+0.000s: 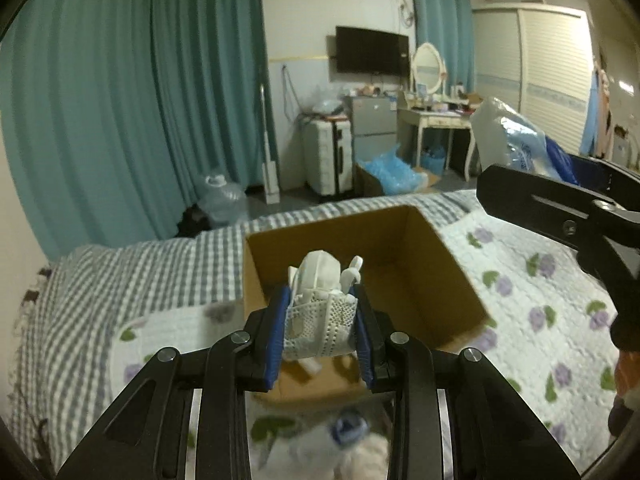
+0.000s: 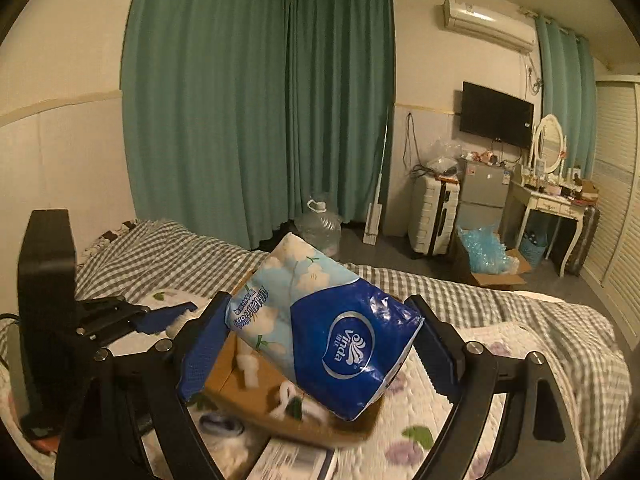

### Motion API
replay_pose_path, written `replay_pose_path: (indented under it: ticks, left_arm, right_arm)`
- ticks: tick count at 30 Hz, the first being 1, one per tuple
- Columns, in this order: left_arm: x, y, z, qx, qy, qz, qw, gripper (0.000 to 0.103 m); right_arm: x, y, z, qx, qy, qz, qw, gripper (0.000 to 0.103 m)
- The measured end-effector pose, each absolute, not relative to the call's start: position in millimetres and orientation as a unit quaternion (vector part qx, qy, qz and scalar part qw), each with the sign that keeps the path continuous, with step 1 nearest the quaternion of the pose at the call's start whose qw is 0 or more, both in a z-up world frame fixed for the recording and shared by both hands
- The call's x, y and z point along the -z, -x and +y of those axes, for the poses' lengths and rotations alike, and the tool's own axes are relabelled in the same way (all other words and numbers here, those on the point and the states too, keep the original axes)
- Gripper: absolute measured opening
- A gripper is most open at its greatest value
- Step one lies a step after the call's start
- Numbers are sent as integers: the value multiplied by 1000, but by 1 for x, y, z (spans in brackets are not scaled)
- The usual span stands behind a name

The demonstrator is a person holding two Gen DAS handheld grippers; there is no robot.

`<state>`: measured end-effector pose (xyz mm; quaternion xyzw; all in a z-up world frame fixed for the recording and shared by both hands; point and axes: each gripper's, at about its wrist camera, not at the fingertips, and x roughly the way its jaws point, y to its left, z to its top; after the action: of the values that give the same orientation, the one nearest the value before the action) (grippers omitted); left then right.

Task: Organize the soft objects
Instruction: 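Lower the blue tissue pack and white baby shoe into the box, opening both grippers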

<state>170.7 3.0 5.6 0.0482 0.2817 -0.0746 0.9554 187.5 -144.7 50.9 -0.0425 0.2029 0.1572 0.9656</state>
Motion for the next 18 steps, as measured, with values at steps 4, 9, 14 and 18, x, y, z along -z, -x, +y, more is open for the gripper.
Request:
replay_pose_path:
  ticks: [4,9,14,18]
  left_arm:
    - [14,-213,3,69,-49,300,950,30]
    - [41,-241,-5,60,-83,304,947,34]
    - [62,-262,-3,52,-79,327,940,59]
    - [61,-264,0,39,-68,333,940,59]
  right_arm:
    - [-22,-242,-143,-162,27,245,955,86]
    - [17,-284,-146,-166,15,279,946,92]
    - [30,-287,-156,-144,19,276,950,101]
    - [19,-278,-166,-135,7,272,953,101]
